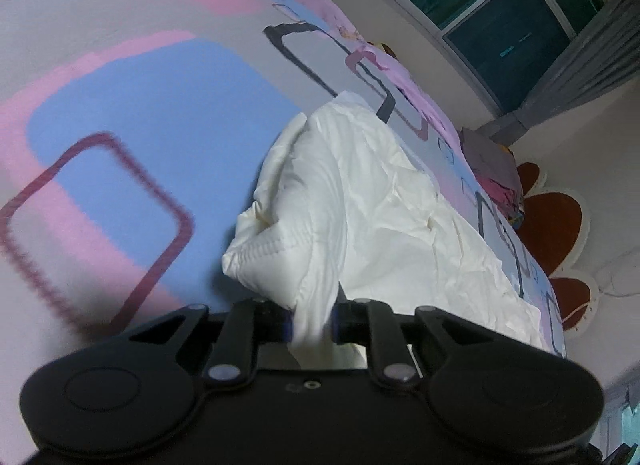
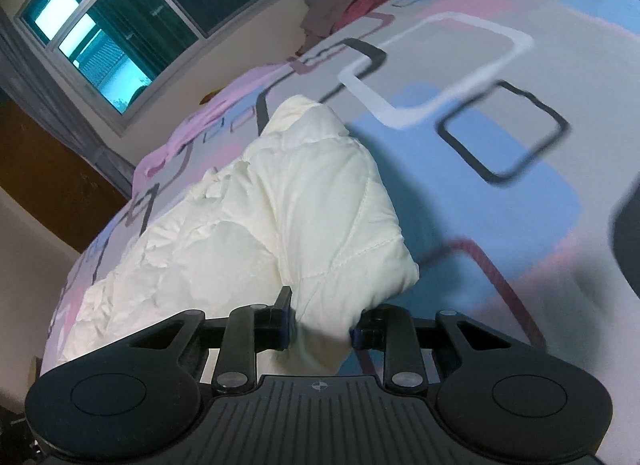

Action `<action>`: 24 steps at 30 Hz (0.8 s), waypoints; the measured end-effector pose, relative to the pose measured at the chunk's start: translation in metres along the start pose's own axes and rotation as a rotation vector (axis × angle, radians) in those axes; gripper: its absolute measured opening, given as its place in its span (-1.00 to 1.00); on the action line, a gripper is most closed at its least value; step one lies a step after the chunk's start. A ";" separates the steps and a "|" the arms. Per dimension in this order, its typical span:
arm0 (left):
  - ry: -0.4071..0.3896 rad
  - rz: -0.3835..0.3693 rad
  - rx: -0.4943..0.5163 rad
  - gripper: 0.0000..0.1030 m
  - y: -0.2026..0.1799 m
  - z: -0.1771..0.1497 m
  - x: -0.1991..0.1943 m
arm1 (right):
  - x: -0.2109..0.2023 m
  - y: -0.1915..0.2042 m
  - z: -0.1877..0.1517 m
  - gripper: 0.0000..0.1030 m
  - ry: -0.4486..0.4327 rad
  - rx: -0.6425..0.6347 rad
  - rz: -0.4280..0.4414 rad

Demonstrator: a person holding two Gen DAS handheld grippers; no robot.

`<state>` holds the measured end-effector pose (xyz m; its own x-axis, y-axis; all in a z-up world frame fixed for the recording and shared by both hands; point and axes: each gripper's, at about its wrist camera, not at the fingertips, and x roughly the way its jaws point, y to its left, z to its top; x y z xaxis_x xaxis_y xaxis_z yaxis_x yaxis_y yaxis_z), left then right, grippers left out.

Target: Fold large clothes

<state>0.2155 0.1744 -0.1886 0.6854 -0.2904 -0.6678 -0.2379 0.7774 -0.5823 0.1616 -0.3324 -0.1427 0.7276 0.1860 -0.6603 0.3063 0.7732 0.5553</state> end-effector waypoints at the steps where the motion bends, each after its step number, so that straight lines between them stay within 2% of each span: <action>1: 0.004 -0.001 0.000 -0.69 0.003 -0.004 -0.002 | -0.004 -0.004 -0.005 -0.48 0.005 0.003 -0.003; 10: 0.002 0.012 0.021 -0.65 0.011 -0.026 -0.019 | -0.028 -0.014 -0.029 -0.47 0.009 -0.016 -0.019; 11: 0.004 0.025 0.036 -0.62 0.010 -0.027 -0.018 | -0.029 -0.015 -0.031 -0.40 0.009 -0.014 -0.021; 13: 0.000 0.058 0.052 -0.39 0.009 -0.027 -0.018 | -0.032 -0.016 -0.031 -0.32 0.001 -0.014 -0.036; 14: -0.009 0.071 0.062 -0.34 0.008 -0.027 -0.019 | -0.034 -0.015 -0.030 -0.28 -0.006 -0.019 -0.039; 18: -0.082 0.159 0.162 0.23 0.003 -0.029 -0.035 | -0.051 -0.020 -0.031 0.04 -0.043 -0.047 -0.081; 21: -0.149 0.196 0.199 0.29 0.003 -0.024 -0.052 | -0.067 -0.022 -0.030 0.04 -0.094 -0.078 -0.136; 24: -0.223 0.239 0.222 0.23 0.001 -0.020 -0.069 | -0.083 -0.017 -0.024 0.04 -0.167 -0.107 -0.162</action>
<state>0.1541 0.1841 -0.1530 0.7673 0.0226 -0.6409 -0.2708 0.9173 -0.2919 0.0817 -0.3467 -0.1097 0.7684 -0.0417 -0.6386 0.3670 0.8462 0.3864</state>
